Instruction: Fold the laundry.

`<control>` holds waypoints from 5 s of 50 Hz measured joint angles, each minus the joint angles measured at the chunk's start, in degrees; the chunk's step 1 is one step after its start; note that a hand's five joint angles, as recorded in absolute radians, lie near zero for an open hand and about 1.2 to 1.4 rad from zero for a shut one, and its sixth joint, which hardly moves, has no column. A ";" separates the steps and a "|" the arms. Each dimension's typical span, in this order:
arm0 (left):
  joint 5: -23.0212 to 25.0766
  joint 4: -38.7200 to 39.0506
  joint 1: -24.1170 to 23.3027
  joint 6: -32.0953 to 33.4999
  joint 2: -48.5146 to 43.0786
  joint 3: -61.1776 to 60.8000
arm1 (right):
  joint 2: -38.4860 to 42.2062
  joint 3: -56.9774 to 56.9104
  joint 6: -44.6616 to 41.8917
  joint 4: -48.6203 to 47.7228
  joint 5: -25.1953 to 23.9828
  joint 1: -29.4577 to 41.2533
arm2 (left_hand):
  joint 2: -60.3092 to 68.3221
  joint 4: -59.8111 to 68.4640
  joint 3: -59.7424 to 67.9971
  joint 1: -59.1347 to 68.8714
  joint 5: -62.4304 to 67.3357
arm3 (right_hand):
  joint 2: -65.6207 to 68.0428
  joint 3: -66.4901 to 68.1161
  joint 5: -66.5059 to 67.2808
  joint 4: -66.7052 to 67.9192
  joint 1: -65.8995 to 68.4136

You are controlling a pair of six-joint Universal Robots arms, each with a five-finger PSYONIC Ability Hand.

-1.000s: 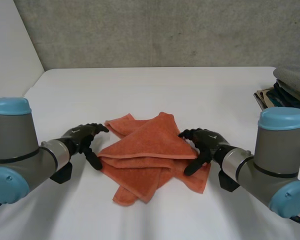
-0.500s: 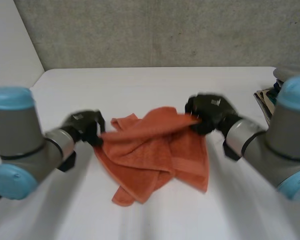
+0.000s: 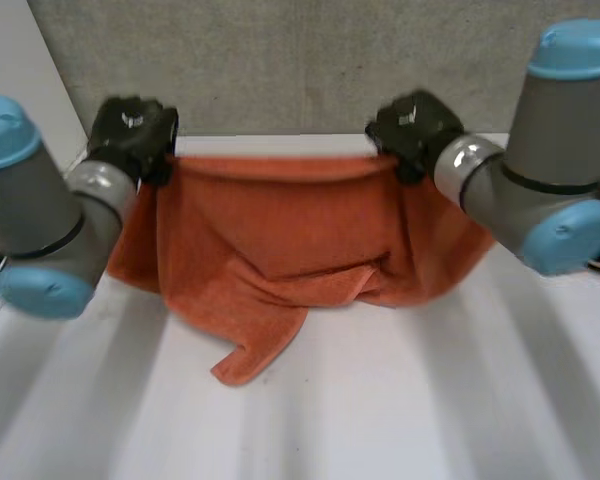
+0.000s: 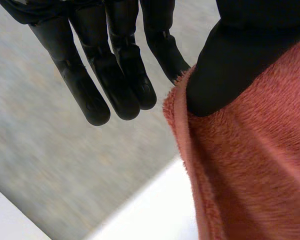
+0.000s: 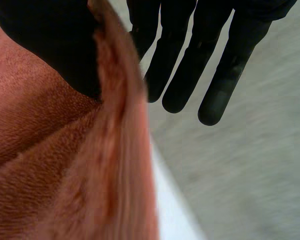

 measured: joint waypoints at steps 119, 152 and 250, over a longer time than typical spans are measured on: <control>19.96 3.38 17.42 10.07 -14.45 -12.46 | -3.64 39.16 9.84 -15.98 -4.21 -4.83 | -30.06 -30.13 -29.72 -26.53 -29.92 | 0.01 0.09 0.44 0.02 -0.05; 16.94 4.14 17.46 7.44 -14.69 -10.81 | -3.53 39.05 9.44 -15.85 -4.22 -4.92 | -23.49 -23.68 -22.89 -20.49 -21.35 | 0.01 0.09 0.44 0.02 -0.05; 19.07 -12.13 23.12 7.48 9.67 -37.19 | -2.61 27.35 7.26 0.09 4.12 -6.88 | -39.54 -39.44 -39.24 -36.25 -36.86 | 0.01 0.10 0.44 0.02 -0.05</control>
